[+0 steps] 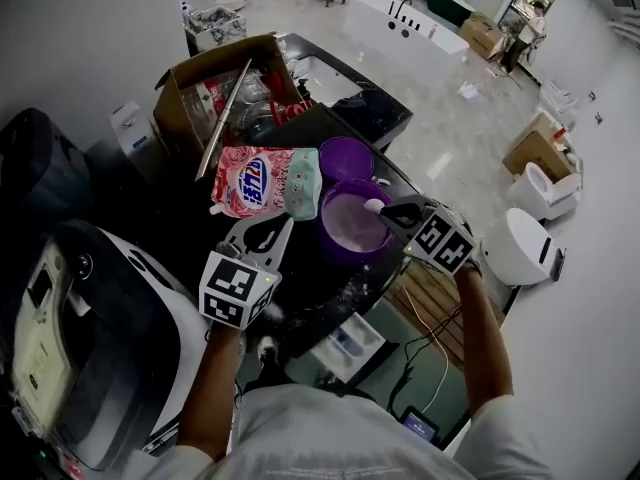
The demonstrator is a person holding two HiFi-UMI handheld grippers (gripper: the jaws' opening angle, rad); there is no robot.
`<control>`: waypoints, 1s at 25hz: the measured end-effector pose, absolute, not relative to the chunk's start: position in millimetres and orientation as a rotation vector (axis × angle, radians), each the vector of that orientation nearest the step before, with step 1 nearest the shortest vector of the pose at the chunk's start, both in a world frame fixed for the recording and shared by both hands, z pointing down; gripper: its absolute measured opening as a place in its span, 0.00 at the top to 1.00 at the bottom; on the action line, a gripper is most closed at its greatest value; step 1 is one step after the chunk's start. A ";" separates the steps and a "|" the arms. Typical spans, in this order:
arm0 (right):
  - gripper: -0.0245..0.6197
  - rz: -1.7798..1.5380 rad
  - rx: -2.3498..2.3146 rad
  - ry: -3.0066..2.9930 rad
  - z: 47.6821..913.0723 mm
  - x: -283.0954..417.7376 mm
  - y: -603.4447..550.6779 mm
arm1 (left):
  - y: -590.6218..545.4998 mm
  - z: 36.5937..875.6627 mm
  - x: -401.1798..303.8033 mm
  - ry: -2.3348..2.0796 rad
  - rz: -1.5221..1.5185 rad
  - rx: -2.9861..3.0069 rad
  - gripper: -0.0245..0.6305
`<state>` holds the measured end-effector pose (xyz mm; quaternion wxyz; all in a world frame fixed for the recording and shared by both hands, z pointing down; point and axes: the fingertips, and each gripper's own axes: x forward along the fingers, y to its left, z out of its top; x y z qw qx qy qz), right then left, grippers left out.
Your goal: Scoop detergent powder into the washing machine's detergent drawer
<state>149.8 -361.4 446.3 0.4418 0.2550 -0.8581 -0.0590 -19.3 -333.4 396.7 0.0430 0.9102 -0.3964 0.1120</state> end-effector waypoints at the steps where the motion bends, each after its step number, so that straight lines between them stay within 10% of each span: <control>1: 0.94 -0.139 0.620 -2.102 451.1 150.2 -363.5 | -337.5 398.7 -19.6 -1.194 0.339 2.786 0.95; 25: 0.94 -0.186 0.023 -1.746 517.1 119.8 -364.6 | -388.4 450.7 -31.9 -1.025 0.375 2.734 0.95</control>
